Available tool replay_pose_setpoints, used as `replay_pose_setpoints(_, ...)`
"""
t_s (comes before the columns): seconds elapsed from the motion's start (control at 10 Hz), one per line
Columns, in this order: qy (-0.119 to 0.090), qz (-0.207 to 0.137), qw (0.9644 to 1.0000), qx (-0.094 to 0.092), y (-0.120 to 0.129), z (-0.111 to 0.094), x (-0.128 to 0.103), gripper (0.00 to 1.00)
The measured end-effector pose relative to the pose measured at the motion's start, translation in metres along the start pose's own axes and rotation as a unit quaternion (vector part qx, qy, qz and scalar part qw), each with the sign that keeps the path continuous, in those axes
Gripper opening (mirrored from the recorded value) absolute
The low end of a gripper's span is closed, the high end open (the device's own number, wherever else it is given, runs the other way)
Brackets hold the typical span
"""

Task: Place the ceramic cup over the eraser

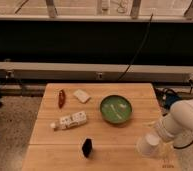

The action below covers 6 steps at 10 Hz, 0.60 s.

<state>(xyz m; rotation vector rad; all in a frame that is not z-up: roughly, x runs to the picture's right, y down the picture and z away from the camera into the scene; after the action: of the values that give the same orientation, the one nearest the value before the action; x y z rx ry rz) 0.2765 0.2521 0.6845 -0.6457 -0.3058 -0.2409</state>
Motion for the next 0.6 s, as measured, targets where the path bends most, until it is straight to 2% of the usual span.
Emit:
replay_pose_setpoints(0.3, 0.011, -0.009, 0.9999, -0.006, 0.0, 0.011, -0.002, 0.77)
replay_pose_setpoints(0.4, 0.016, -0.011, 0.9998, -0.006, -0.001, 0.013, -0.002, 0.7)
replay_pose_setpoints(0.6, 0.028, -0.011, 0.9995, -0.006, -0.002, 0.016, 0.003, 0.45)
